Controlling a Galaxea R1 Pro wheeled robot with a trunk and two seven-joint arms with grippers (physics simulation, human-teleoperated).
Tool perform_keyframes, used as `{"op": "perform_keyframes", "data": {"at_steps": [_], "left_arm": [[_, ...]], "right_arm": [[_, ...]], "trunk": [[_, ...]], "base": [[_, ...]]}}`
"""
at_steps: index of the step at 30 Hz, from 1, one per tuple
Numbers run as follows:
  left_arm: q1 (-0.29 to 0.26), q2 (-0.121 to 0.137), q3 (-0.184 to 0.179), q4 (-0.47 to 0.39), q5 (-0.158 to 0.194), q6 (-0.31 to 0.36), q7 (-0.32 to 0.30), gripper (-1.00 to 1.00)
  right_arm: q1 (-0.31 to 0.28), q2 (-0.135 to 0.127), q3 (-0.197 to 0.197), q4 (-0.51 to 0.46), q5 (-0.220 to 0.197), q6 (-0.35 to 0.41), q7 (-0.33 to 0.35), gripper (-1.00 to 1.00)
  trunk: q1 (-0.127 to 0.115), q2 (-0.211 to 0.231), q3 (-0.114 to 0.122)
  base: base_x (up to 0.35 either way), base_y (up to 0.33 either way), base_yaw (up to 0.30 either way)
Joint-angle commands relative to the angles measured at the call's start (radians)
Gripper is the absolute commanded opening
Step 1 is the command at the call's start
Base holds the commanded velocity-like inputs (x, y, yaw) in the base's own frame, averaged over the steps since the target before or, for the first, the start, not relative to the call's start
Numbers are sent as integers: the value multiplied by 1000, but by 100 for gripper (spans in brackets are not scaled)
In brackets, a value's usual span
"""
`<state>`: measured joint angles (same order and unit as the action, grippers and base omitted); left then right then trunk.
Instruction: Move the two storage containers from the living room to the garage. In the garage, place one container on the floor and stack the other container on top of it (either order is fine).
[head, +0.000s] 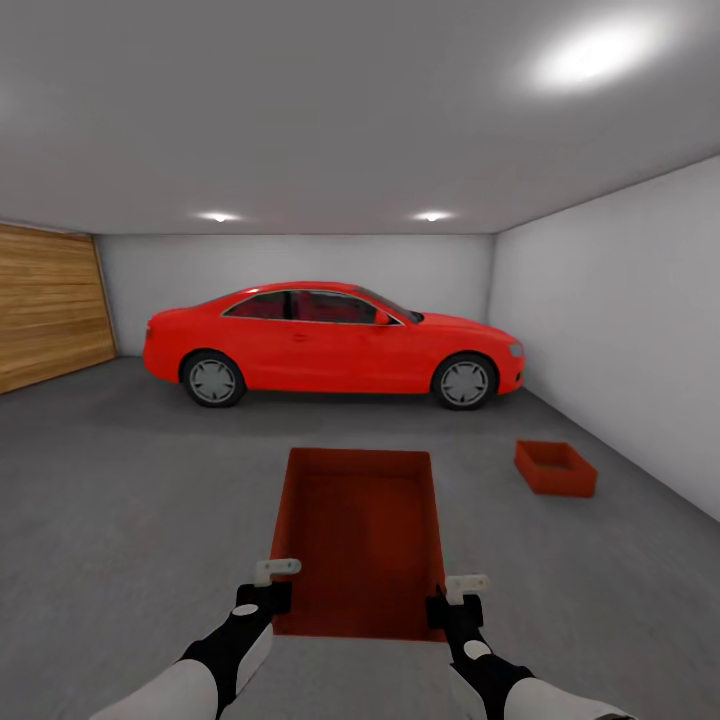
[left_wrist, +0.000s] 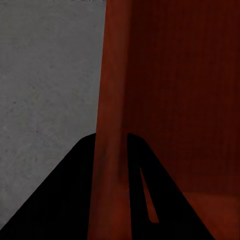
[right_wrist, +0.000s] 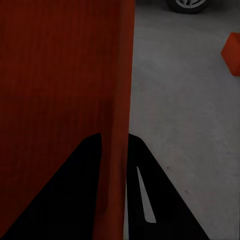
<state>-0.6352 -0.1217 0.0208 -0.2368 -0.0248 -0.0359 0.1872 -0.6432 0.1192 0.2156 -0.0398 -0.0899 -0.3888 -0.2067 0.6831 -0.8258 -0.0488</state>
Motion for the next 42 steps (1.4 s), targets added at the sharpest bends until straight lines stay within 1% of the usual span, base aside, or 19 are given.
{"op": "perform_keyframes", "data": {"at_steps": [1,32,42], "left_arm": [[-1,-1,16,1,-3,-2,8,-100],[-1,-1,16,1,-3,-2,8,-100],[-1,-1,16,1,-3,-2,8,-100]], "right_arm": [[-1,0,-9,1,-22,-7,-5,-100],[-1,0,-9,1,-22,-7,-5,-100],[-1,0,-9,1,-22,-7,-5,-100]], "trunk": [[1,-1,-2],[1,-1,-2],[1,-1,-2]], "base": [[321,0,0],[321,0,-1],[321,0,-251]]}}
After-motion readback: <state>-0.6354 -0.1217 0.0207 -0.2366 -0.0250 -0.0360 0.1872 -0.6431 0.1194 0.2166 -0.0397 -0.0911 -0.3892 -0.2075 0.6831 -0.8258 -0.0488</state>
